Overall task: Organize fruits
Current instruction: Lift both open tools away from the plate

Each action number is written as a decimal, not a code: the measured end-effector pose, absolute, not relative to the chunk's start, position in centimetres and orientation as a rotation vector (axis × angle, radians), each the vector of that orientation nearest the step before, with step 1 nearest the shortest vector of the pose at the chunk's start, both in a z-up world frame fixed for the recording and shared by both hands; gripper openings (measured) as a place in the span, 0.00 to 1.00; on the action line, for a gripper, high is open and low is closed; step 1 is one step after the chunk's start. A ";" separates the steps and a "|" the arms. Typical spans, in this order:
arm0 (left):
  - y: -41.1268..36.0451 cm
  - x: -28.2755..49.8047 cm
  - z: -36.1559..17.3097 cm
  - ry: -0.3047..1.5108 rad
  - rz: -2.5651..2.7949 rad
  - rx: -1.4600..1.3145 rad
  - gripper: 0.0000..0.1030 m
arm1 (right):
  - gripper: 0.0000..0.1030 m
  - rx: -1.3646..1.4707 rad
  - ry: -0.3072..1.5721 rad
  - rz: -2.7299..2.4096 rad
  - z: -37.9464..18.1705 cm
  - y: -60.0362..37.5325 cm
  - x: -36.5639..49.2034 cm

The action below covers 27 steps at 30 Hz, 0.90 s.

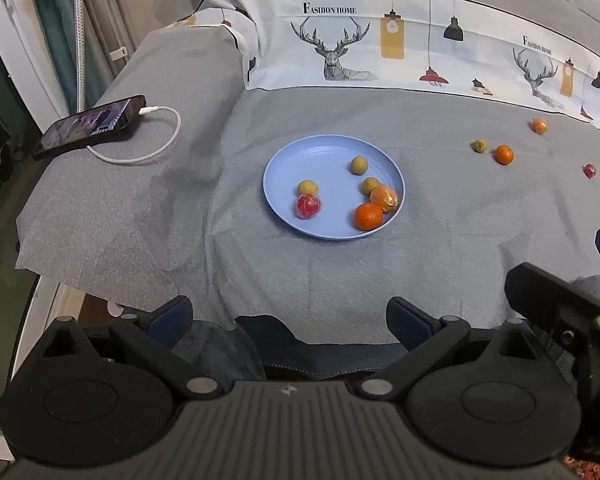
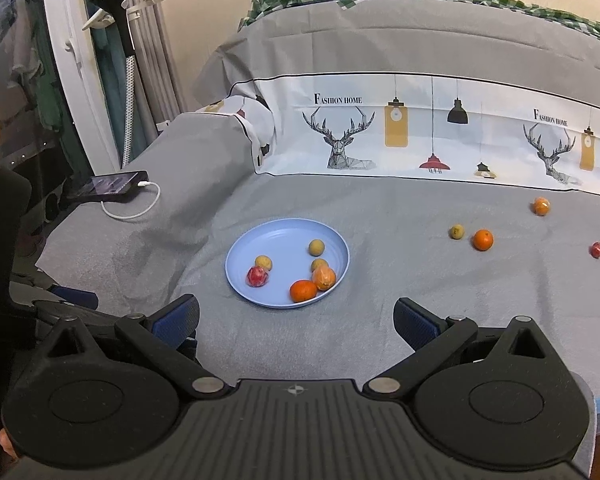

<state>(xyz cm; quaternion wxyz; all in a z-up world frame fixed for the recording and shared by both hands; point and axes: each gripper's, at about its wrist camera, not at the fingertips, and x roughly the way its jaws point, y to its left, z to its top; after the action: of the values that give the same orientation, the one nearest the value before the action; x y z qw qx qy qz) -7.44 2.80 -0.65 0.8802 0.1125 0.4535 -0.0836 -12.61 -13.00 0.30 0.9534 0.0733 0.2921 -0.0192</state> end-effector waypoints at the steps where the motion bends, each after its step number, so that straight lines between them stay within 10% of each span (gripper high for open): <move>1: 2.8 -7.5 -0.6 0.943 -0.176 0.236 1.00 | 0.99 0.148 0.594 -0.038 0.3 -13.1 -12.6; 27: -0.9 -3.4 -3.0 1.043 -0.175 0.297 1.00 | 0.99 0.241 0.578 -0.117 -1.3 -18.0 -11.4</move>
<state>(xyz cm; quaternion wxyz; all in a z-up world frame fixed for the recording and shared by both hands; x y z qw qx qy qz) -3.43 -0.95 -2.99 0.8528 0.1413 0.4958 -0.0833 -11.44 -18.03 -1.28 0.9496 0.1183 0.2844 -0.0577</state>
